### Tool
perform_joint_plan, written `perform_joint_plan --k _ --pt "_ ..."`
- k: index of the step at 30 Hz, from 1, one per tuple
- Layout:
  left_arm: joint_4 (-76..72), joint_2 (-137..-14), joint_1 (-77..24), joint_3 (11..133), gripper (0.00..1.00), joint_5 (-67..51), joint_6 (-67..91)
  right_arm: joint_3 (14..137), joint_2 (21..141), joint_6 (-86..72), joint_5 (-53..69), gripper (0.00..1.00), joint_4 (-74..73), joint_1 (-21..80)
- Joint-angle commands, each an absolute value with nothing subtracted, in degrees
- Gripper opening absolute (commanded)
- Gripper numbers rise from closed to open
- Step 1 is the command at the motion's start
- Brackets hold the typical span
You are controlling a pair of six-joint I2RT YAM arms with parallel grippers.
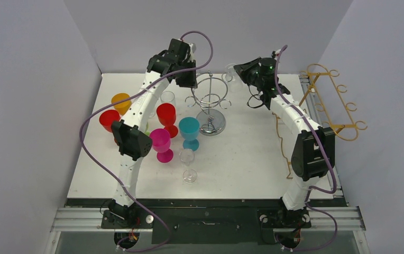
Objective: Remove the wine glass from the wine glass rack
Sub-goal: Pick up the wine glass from the wine rack, then place the wine glass at the center of the board.
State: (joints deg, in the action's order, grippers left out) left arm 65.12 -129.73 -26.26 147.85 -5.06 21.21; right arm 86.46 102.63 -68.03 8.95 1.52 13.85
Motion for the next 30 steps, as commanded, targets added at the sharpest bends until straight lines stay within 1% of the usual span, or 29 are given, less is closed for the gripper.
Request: perform_joint_plan --k 1,4,11,18,19,21,30 --pt "59.5 -123.88 -25.19 148.41 0.21 -7.67 23.48 91.0 97.18 -66.42 6.63 0.0 5.65 13.62" --pt "57.77 -123.43 -25.14 148.53 0.31 -8.33 24.34 91.87 96.99 -65.45 6.25 0.0 4.65 13.62" --pt "55.17 -122.1 -25.07 148.69 0.46 -8.62 25.37 93.84 95.66 -62.91 4.94 0.0 2.31 13.7" --pt "51.96 -118.69 -24.64 147.44 0.69 -8.19 25.24 96.38 94.18 -61.8 5.12 0.0 0.97 13.64" --pt "51.14 -118.27 -24.55 147.07 0.7 -8.14 25.23 96.57 94.08 -61.79 5.5 0.0 0.95 13.63" --pt "49.71 -116.94 -24.34 145.81 0.77 -8.3 25.16 97.01 93.57 -61.88 5.98 0.0 1.16 13.62" --pt "43.57 -110.19 -23.93 139.01 0.91 -8.88 25.13 98.1 90.94 -64.06 8.25 0.0 2.73 13.71"
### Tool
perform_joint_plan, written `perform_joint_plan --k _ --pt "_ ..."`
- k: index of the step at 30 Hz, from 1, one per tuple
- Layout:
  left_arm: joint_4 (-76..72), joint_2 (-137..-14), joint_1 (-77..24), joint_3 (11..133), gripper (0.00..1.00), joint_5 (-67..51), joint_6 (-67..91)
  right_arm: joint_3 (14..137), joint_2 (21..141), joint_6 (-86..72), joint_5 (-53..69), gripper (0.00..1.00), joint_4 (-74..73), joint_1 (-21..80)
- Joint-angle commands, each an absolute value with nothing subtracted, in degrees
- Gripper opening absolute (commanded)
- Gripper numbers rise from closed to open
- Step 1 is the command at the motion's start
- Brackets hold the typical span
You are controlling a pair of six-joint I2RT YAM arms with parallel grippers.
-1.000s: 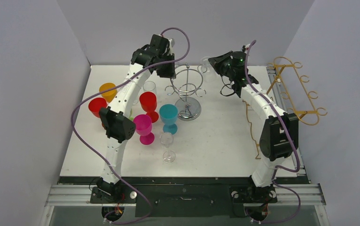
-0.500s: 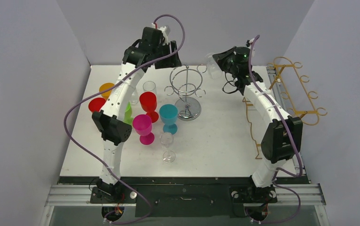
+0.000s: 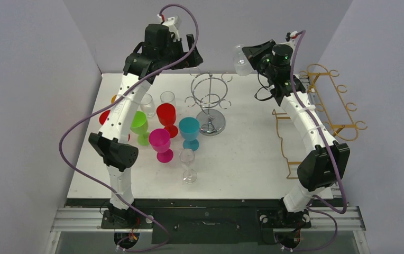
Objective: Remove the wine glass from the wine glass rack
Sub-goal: Place the wine glass at the center of the board.
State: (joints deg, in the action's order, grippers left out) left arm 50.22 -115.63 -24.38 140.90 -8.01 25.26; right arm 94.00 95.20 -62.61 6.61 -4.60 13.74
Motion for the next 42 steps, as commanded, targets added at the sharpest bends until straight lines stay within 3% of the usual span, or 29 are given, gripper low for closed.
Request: perform_joint_plan --k 1,12,30,42 --pt "43.14 -109.67 -23.92 138.09 0.93 -8.88 25.18 98.18 90.45 -64.33 8.3 0.0 2.81 13.67" --pt "37.75 -102.5 -23.14 132.1 0.99 -11.1 27.11 98.57 85.99 -66.28 9.31 0.0 3.42 13.95" --pt "27.07 -88.56 -22.14 116.36 0.97 -17.93 32.01 98.5 78.01 -71.47 11.58 0.0 5.3 16.48" --pt "0.0 -80.07 -20.22 97.72 0.98 -30.47 49.22 97.94 78.74 -86.78 16.46 0.0 18.42 23.89"
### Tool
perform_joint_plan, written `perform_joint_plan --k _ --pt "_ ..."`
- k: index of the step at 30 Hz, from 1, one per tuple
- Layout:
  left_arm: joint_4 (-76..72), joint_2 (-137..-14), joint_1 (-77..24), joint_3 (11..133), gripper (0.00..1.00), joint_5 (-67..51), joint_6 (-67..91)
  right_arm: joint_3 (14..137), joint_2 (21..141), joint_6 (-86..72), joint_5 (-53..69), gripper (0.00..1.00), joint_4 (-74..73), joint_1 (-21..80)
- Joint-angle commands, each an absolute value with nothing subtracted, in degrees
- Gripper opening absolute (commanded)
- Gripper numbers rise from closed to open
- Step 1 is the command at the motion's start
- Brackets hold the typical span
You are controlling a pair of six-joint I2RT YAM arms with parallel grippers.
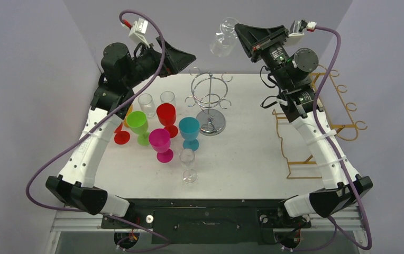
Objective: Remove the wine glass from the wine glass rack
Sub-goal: Place the wine glass at the center of the board.
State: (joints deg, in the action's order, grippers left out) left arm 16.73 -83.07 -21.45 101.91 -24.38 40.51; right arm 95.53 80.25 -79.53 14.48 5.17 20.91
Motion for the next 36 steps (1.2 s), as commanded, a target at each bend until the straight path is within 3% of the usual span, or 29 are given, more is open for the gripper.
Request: perform_joint_plan --k 1,13,28,36 --pt "-2.11 -79.76 -20.04 95.47 0.98 -30.97 50.41 97.41 78.79 -88.54 16.36 0.0 19.36 24.29" --pt "-33.25 -77.94 -17.74 84.28 1.0 -36.01 69.1 91.45 80.17 -102.19 14.86 0.0 31.73 28.28" --pt "-44.1 -80.48 -17.75 85.07 0.8 -38.25 76.83 89.92 81.69 -107.01 15.3 0.0 36.58 30.84" --pt "-49.4 -80.45 -18.0 84.58 0.61 -39.06 80.28 89.15 82.9 -109.72 15.79 0.0 39.01 31.56"
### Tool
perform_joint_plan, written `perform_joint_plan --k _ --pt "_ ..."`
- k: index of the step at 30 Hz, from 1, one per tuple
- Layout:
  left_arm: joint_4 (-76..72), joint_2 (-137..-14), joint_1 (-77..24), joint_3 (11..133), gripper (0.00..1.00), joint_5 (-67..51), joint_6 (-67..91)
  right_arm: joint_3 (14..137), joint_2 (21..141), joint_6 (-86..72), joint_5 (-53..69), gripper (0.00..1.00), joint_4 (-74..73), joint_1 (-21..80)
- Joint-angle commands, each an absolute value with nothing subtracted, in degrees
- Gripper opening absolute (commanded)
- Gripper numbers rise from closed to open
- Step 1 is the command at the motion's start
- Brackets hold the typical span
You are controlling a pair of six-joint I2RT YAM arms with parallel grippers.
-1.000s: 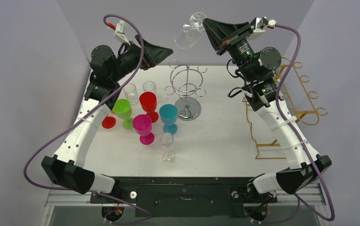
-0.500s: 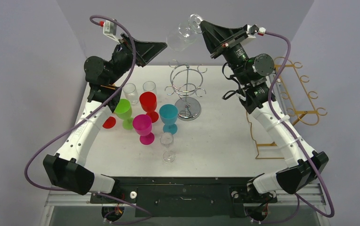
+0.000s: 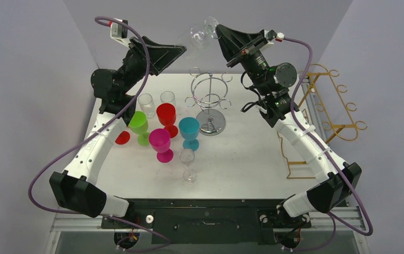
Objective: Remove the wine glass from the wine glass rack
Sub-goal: Place the wine glass at the center of the board.
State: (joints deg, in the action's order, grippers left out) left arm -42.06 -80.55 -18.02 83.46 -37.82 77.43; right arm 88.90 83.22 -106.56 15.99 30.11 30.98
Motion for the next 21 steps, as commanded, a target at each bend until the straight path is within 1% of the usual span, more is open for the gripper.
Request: perform_joint_plan --k 1,2,4,8,12,21 --pt "-50.01 -80.44 -18.1 84.27 0.57 -39.04 80.79 88.97 83.24 -110.51 15.81 0.0 39.72 31.65" --pt "-51.11 -80.42 -18.06 84.1 0.56 -39.03 81.68 88.87 83.37 -110.89 15.9 0.0 40.21 31.86" --pt "-52.5 -80.48 -18.1 83.88 0.47 -39.09 82.8 88.6 84.11 -112.24 16.17 0.0 42.37 32.09" --pt "-54.35 -80.15 -18.36 83.76 0.38 -38.97 83.61 87.42 84.0 -113.54 16.26 0.0 43.1 32.42" --pt "-55.78 -79.97 -19.33 83.93 0.31 -38.86 84.23 85.85 83.5 -114.36 16.17 0.0 43.89 32.52" --pt "-56.45 -79.57 -21.44 84.26 0.2 -38.59 84.57 82.98 82.36 -115.8 16.31 0.0 45.62 32.61"
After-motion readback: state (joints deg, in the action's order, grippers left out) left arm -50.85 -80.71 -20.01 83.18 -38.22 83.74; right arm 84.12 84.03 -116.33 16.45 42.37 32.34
